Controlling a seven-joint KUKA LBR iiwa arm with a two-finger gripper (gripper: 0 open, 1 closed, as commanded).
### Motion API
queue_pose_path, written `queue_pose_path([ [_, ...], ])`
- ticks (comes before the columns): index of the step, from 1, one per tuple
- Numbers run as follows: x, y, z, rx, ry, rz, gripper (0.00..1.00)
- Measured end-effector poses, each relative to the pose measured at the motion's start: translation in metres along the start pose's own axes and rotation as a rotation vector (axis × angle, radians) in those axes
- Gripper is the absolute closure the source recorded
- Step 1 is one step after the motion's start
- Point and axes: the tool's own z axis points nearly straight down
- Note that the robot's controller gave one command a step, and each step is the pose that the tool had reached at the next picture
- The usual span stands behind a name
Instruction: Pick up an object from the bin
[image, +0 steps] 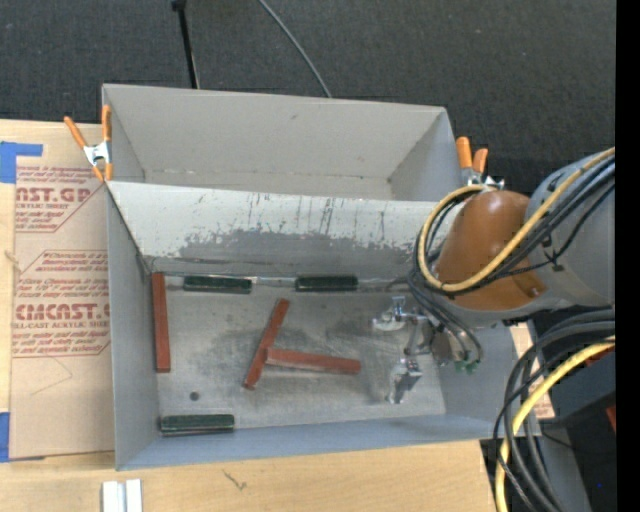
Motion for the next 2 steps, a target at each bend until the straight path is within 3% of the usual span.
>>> queue_pose_path([
  [1, -0.004, 0.015, 0.021, -0.002, 0.004, -0.012, 0.00],
  [2, 0.015, 0.016, 0.000, -0.004, 0.013, -0.021, 0.00],
])
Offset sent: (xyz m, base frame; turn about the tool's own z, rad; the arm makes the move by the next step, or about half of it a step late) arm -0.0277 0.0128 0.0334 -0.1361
